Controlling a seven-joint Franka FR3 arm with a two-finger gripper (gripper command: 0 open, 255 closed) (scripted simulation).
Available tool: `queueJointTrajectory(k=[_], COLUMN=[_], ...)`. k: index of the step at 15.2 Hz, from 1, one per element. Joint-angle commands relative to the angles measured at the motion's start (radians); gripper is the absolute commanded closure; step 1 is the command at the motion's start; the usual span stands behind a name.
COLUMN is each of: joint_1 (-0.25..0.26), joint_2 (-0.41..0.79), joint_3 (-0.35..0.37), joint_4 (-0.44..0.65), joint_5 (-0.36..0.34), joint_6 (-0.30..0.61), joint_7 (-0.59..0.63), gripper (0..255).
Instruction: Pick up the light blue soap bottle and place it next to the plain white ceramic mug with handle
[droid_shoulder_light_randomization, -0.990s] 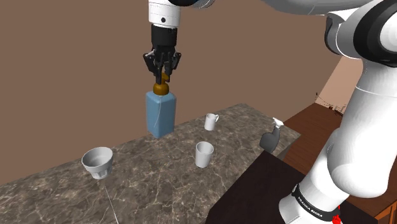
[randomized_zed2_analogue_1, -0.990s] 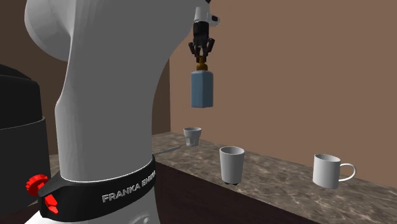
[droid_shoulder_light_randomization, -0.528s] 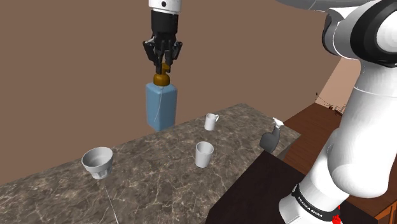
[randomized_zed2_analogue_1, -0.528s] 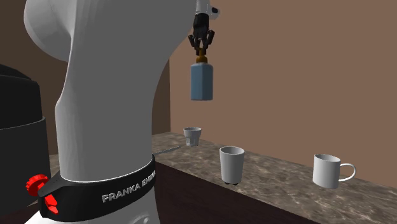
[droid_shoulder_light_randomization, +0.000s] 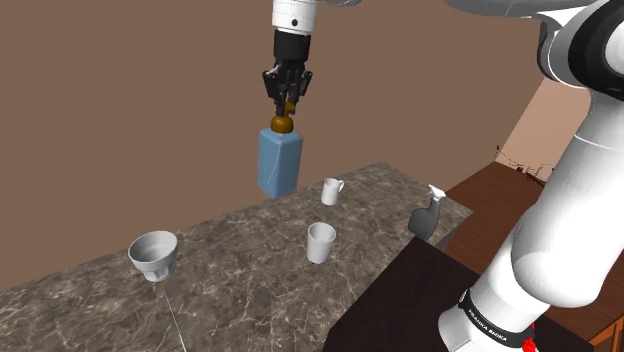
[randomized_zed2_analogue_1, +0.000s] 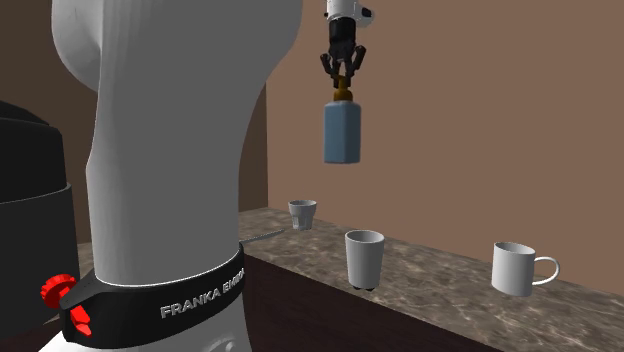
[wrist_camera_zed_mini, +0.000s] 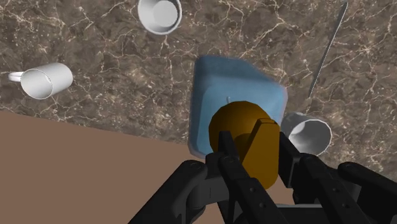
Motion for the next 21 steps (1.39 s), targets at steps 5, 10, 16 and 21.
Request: queueJointTrajectory(k=[5, 10, 16, 21], joint_1=[-0.077, -0.137, -0.206, -0.263], joint_2=[-0.041, -0.047, -0.02, 0.028], joint_3=[-0.065, -0.12, -0.184, -0.233], joint_4=[-0.092, -0.135, -0.144, -0.119], joint_5=[0.016, 0.021, 0.023, 0.025], joint_6=[0.054, 0.092, 0.129, 0.151], joint_7=[-0.144, -0.259, -0.392, -0.499], gripper=[255, 255, 255, 255])
